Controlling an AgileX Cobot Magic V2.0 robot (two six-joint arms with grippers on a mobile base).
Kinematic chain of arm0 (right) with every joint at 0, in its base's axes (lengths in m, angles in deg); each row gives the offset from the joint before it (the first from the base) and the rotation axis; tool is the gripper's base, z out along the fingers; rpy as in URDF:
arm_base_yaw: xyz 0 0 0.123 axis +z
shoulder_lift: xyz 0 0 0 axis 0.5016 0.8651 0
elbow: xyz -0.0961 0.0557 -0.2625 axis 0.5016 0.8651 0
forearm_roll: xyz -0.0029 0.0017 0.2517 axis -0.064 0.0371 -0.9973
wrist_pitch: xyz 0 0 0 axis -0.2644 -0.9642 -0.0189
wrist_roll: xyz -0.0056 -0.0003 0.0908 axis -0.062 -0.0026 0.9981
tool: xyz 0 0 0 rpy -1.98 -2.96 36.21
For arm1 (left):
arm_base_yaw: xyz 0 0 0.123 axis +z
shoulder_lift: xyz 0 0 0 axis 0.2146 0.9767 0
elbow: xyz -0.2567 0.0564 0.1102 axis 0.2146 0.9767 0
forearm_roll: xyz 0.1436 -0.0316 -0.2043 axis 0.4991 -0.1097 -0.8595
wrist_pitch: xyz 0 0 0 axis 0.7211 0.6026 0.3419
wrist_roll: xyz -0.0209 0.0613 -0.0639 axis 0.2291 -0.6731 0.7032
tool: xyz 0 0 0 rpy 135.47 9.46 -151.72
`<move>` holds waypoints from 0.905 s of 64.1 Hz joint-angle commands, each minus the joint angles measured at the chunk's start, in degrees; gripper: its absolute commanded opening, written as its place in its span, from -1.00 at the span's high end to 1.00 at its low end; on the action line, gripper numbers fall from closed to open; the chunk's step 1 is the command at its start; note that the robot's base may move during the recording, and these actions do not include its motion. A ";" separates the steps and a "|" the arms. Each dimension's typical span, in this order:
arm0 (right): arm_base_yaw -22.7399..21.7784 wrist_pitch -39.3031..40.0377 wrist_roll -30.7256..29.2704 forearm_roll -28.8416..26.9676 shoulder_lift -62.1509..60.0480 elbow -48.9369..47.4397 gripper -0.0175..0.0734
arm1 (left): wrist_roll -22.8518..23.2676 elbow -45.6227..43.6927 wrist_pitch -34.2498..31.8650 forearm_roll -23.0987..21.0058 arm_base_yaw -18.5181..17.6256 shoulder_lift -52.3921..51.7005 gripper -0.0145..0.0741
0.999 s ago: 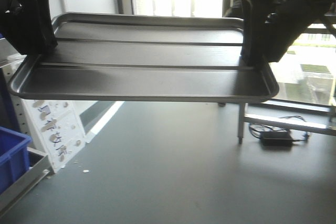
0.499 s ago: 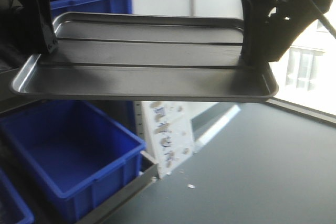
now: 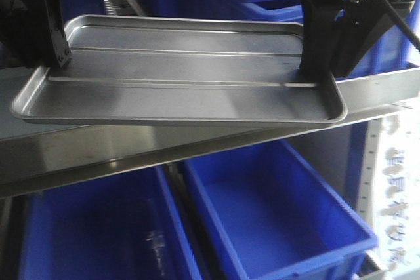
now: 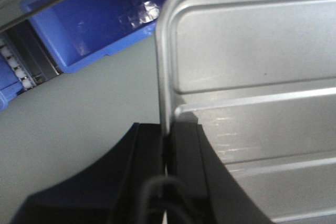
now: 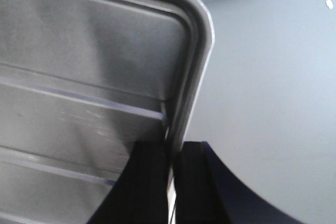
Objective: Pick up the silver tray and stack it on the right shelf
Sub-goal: 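Lower the held tray onto the larger silver tray on the shelf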
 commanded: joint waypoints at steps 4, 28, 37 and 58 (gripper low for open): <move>0.27 3.34 -1.98 0.71 -2.20 -1.93 0.49 | -1.45 -1.76 -0.97 -0.28 -0.81 -1.93 0.88; 0.27 3.34 -1.98 0.71 -2.20 -1.93 0.49 | -1.45 -1.76 -0.97 -0.28 -0.81 -1.93 0.88; 0.27 3.34 -1.98 0.71 -2.20 -1.93 0.49 | -1.45 -1.76 -0.97 -0.28 -0.81 -1.93 0.88; 0.27 3.34 -1.98 0.71 -2.20 -1.93 0.49 | -1.45 -1.76 -0.97 -0.28 -0.81 -1.93 0.88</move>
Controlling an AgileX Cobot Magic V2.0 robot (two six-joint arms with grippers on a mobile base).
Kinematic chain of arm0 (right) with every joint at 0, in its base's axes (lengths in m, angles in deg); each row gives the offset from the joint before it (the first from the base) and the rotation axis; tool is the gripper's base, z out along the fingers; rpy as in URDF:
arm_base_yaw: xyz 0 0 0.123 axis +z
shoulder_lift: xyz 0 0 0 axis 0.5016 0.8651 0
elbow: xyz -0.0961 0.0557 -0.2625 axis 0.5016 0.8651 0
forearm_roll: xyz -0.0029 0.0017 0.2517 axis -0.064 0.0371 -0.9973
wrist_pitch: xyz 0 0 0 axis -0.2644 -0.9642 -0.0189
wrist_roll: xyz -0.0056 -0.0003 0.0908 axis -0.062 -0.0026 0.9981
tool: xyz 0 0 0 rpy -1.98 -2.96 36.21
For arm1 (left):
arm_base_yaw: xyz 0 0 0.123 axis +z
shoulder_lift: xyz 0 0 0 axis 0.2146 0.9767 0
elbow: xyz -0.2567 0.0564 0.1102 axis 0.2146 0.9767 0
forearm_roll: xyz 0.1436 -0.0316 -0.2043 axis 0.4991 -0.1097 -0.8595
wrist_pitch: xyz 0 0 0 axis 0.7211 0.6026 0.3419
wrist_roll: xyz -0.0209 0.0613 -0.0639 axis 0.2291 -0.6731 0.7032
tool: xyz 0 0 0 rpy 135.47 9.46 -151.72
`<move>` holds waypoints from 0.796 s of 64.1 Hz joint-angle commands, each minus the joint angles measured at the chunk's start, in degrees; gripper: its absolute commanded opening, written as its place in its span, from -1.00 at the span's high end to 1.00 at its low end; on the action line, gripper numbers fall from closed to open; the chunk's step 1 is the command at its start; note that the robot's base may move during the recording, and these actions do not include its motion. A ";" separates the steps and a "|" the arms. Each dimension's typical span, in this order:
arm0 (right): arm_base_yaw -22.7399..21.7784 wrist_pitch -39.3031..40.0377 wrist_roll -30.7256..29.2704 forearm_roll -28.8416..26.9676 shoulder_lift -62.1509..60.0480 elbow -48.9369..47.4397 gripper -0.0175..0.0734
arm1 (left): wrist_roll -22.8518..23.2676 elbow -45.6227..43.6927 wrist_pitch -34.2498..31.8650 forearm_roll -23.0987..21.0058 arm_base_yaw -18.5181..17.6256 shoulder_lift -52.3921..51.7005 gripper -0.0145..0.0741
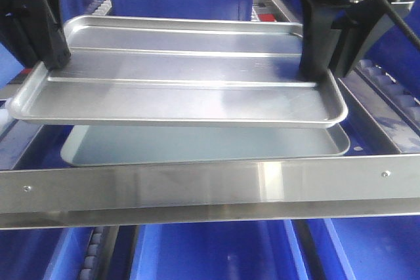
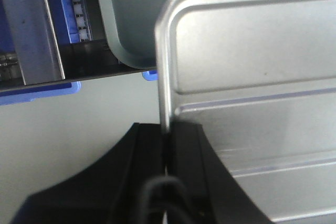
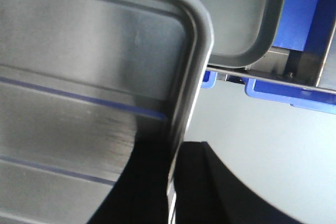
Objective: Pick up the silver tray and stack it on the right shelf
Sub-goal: 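Lower the held tray onto the larger silver tray on the shelf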
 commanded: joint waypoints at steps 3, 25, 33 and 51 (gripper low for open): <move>0.27 3.24 -1.98 0.81 -2.20 -1.93 0.49 | -1.49 -1.76 -1.30 -0.38 -0.81 -1.93 0.88; 0.27 3.24 -1.98 0.81 -2.20 -1.93 0.49 | -1.49 -1.76 -1.30 -0.38 -0.81 -1.93 0.88; 0.27 3.24 -1.98 0.81 -2.20 -1.93 0.49 | -1.49 -1.76 -1.30 -0.38 -0.81 -1.93 0.88; 0.27 3.24 -1.98 0.81 -2.20 -1.93 0.49 | -1.49 -1.76 -1.30 -0.38 -0.81 -1.93 0.88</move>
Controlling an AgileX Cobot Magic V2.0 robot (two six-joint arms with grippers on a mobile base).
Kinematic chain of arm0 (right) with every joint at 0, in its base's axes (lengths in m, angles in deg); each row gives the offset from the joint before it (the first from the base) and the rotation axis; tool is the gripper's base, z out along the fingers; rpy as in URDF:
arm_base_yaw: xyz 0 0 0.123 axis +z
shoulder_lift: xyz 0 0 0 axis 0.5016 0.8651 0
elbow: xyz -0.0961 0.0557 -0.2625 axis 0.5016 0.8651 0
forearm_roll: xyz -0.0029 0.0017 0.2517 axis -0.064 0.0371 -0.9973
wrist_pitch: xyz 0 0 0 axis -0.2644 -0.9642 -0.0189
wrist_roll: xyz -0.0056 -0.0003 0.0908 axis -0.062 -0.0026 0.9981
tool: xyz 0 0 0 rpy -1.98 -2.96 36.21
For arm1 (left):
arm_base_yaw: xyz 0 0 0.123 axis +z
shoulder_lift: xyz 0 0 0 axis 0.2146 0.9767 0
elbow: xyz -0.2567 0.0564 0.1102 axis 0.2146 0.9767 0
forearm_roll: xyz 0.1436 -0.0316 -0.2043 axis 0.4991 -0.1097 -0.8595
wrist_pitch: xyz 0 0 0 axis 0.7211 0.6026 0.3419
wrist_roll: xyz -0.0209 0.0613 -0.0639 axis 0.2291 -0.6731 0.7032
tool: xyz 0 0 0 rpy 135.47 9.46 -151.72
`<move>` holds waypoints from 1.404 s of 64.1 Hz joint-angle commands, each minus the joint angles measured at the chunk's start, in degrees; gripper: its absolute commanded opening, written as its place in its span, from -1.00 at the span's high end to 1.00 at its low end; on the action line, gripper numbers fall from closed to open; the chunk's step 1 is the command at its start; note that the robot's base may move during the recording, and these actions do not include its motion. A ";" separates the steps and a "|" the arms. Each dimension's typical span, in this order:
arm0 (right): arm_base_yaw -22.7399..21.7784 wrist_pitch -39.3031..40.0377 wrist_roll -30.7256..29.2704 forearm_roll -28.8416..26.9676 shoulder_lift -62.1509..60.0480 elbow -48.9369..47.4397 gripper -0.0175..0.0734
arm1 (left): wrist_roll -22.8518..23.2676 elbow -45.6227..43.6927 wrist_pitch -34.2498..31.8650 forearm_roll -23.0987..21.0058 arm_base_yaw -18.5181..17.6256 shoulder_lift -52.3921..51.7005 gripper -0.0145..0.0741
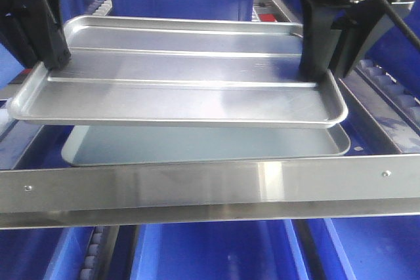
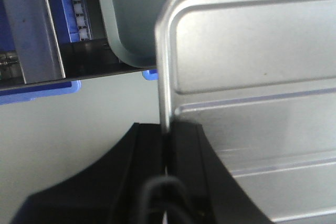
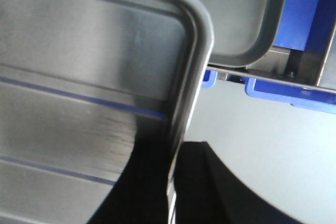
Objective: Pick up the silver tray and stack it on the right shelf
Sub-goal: 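Lower the held tray onto the larger silver tray on the shelf, then open both grippers and raise them away from the stacked trays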
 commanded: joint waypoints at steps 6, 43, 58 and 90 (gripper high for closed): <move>0.27 3.94 -1.98 0.81 -2.20 -1.93 0.49 | -1.58 -1.76 -1.89 -0.38 -0.81 -1.93 0.88; -6.22 4.25 -6.61 0.69 -0.94 -10.05 0.49 | -2.79 -7.16 -9.98 0.29 0.50 2.15 0.88; -10.87 3.67 -9.29 0.49 5.78 -17.50 0.49 | -4.19 -15.32 -10.21 1.14 1.95 11.41 0.88; -12.87 14.97 -10.20 0.79 22.63 -18.57 0.49 | -4.76 -17.49 -15.78 1.22 8.09 25.78 0.88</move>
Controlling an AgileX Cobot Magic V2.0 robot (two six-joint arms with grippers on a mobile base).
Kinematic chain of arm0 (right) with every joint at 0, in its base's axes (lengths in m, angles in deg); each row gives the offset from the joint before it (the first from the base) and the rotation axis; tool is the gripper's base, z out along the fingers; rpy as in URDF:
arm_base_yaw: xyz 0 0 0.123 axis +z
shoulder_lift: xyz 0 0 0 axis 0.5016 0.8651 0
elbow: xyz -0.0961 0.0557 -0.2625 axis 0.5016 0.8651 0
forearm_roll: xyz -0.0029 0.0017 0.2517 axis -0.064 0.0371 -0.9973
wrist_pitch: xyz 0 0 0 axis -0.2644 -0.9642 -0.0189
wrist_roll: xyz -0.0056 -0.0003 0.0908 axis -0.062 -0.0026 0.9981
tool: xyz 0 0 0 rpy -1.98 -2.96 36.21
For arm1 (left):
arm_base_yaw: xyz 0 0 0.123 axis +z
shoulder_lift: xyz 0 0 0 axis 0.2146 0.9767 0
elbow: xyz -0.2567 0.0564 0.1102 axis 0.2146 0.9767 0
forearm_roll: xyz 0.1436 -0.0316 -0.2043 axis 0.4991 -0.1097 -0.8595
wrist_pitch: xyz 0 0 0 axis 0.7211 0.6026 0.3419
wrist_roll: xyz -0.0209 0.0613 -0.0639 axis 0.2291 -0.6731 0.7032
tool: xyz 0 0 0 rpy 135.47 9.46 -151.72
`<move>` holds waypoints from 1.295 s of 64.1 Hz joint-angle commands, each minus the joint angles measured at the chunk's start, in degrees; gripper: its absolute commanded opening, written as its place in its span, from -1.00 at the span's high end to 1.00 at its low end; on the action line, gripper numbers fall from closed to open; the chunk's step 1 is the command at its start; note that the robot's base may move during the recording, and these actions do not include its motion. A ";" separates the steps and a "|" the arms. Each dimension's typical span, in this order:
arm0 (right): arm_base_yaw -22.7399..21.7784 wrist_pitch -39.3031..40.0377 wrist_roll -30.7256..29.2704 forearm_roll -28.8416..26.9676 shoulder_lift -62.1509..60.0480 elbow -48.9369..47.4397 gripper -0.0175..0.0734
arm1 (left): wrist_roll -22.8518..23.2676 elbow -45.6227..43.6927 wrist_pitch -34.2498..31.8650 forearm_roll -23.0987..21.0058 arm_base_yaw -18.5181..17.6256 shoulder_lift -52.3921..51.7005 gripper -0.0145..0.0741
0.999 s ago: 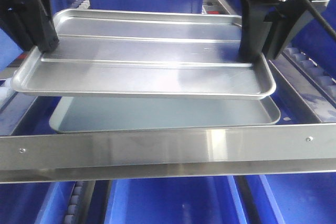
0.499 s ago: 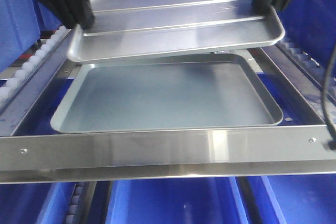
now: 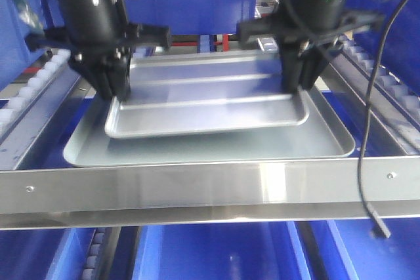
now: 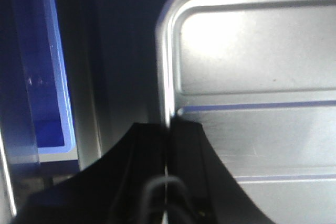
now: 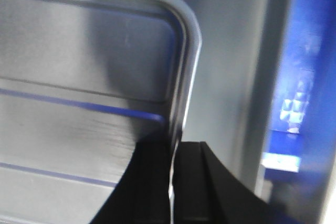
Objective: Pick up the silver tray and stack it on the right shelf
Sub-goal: 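Open both grippers and raise them away from the stacked trays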
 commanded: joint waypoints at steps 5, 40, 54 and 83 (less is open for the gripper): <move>-0.15 5.92 -1.40 0.56 -1.00 -2.53 0.49 | -2.64 -2.16 -2.96 0.09 0.62 -0.96 0.88; -0.15 4.14 -1.40 0.56 -1.13 -2.55 -0.60 | -5.51 -5.70 -1.94 -0.84 0.87 -0.85 -0.36; -0.15 2.77 -1.40 0.56 -4.71 -2.60 -0.50 | -5.63 -8.74 2.58 -0.29 0.87 -2.82 -0.27; -0.15 3.66 -2.43 3.69 -24.41 7.50 0.51 | -9.70 15.49 -8.94 1.17 -0.85 -28.42 0.92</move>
